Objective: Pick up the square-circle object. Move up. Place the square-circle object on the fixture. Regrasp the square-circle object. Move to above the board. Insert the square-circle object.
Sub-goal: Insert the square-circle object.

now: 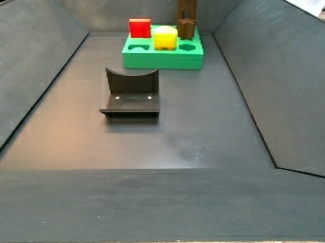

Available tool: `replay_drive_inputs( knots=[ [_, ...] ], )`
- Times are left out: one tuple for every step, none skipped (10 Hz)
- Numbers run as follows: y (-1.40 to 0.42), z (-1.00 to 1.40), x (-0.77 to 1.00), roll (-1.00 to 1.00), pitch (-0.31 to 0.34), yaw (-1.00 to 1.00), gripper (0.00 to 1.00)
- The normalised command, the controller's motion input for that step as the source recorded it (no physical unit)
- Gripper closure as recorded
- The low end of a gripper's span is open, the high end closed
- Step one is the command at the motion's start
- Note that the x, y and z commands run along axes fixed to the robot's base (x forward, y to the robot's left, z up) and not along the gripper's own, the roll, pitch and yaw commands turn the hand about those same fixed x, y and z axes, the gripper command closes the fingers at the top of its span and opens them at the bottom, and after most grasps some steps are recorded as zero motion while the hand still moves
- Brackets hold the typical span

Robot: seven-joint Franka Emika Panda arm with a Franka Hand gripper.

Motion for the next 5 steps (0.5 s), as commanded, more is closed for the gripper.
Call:
replay_drive_inputs(
  knots=[
    [0.00, -0.31, -0.08, 0.00, -0.026, 0.00, 1.00],
    [0.00, -0.39, 0.00, 0.00, -0.010, 0.00, 1.00],
    [0.00, -0.43, 0.00, 0.02, -0.003, -0.01, 1.00],
    [0.00, -0.51, 0.09, 0.04, 0.000, -0.03, 1.00],
    [-0.05, -0.57, 0.11, 0.09, 0.000, -0.03, 1.00]
  ],
)
